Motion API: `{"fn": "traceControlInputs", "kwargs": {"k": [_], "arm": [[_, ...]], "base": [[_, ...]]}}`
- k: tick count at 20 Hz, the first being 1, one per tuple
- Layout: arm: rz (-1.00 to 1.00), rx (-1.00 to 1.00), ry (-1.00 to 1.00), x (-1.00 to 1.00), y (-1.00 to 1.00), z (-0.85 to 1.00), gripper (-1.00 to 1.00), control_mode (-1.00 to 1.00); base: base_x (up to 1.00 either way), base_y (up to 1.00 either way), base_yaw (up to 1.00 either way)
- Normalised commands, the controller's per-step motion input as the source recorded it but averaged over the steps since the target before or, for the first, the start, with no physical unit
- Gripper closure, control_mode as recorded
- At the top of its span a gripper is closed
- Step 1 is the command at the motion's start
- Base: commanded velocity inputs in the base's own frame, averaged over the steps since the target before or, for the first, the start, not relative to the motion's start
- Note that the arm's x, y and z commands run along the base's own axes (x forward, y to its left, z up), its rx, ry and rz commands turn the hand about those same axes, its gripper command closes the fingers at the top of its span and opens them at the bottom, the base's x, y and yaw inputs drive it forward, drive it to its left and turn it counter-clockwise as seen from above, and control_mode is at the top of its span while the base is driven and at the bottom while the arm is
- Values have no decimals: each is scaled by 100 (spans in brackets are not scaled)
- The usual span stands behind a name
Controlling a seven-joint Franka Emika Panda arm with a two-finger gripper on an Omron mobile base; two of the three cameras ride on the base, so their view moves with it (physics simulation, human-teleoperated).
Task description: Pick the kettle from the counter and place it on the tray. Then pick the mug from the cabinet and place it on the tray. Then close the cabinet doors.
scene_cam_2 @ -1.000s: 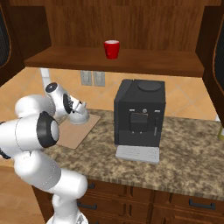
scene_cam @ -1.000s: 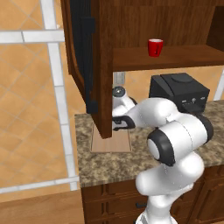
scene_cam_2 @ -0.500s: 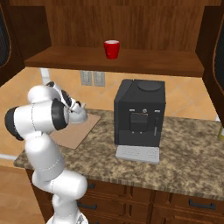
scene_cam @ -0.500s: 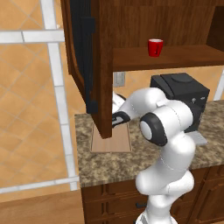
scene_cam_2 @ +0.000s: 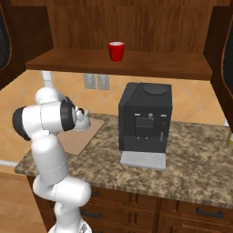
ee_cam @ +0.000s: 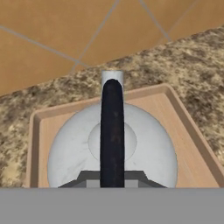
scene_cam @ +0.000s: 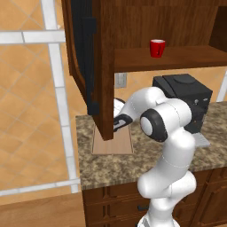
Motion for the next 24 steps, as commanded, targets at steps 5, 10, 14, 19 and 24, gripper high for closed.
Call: {"fn": "traceControlInputs", "kwargs": {"k": [5,10,14,19,24], "arm": [[0,0,0,0,0,0,100,-100],[0,0,0,0,0,0,-100,-100],[0,0,0,0,0,-5,-100,-100],[0,2,0,0,0,-21,-100,-100],[0,14,-10,-26,-4,36,-100,-100]], "base": [[0,0,0],[0,0,0],[0,0,0],[0,0,0],[0,0,0]]}}
